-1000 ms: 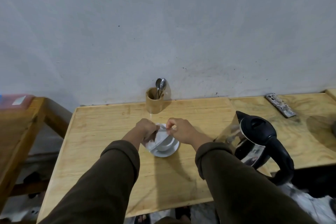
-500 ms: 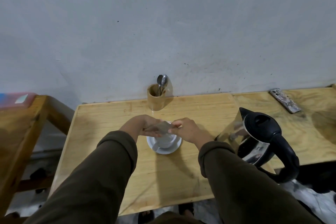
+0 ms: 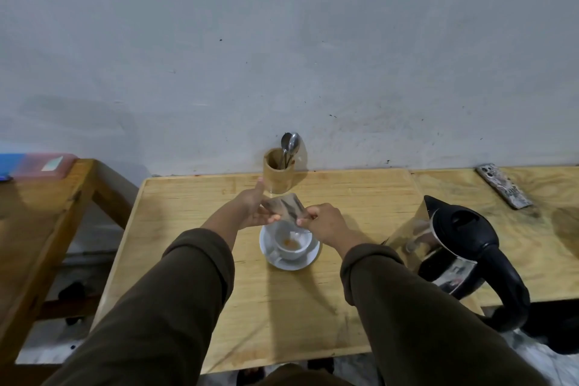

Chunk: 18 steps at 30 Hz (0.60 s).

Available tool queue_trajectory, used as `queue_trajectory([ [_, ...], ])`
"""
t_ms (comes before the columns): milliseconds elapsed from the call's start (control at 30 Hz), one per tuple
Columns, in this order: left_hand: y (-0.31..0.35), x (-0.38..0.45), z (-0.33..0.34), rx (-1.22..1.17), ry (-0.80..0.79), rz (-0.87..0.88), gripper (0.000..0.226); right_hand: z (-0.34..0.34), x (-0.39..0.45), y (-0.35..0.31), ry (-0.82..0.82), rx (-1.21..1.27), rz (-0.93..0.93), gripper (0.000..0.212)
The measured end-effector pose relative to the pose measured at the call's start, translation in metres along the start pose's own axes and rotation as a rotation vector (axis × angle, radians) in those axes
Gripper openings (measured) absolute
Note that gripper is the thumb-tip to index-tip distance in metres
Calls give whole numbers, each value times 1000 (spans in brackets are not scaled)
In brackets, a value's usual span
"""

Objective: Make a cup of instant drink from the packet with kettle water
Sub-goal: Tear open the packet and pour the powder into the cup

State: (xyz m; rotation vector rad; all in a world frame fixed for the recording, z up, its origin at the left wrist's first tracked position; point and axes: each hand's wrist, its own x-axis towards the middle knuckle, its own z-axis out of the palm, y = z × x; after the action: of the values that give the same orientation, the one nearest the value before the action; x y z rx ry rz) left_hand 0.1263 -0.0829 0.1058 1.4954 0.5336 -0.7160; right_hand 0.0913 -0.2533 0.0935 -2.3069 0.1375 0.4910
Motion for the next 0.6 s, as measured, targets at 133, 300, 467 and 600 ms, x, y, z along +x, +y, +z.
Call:
queue_trajectory([
  [133, -2, 2, 0, 18, -1, 13, 67, 4, 3, 0, 28, -37, -8, 44],
  [300, -3, 1, 1, -9, 0, 19, 59, 5, 3, -1, 37, -33, 7, 48],
  [467, -3, 1, 3, 13, 11, 36, 55, 6, 6, -1, 38, -56, 62, 48],
  [600, -3, 2, 3, 25, 8, 66, 50, 7, 5, 0, 61, -88, 74, 49],
])
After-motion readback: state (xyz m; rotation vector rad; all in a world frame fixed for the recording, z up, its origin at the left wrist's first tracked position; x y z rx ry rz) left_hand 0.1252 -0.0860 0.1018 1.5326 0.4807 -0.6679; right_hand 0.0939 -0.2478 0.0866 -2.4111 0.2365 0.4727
